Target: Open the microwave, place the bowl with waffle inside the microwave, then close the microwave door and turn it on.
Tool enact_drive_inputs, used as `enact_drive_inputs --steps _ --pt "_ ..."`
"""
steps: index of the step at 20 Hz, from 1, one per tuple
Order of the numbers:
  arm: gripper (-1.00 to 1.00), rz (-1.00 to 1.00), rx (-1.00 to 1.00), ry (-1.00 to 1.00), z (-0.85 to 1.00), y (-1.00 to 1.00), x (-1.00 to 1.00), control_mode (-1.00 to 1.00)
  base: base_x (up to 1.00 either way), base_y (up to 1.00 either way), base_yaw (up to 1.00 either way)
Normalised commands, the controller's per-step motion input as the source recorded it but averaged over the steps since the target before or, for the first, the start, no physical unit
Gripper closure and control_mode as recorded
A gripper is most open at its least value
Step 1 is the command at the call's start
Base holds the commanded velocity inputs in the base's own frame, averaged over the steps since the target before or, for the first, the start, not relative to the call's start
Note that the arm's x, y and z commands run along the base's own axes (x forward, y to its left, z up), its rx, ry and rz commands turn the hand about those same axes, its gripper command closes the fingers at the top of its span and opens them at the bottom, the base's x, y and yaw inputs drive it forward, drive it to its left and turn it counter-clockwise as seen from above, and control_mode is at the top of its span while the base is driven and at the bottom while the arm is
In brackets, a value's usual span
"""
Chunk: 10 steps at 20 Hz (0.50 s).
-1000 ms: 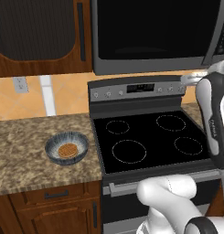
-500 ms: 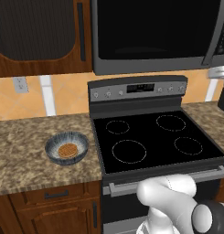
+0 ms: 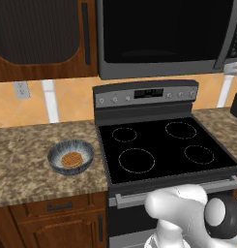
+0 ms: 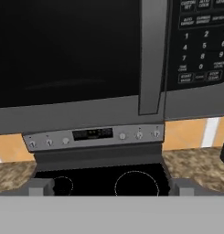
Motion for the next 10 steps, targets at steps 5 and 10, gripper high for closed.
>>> enact_drive_inputs --steps 5,10 --pt "-1.0 -0.01 0.0 -0.01 0.47 -0.39 0.48 -1.0 0.0 0.0 0.0" --pt "-1.0 0.0 0.0 -0.03 0.48 -0.25 0.37 -1.0 0.0 0.0 0.0"
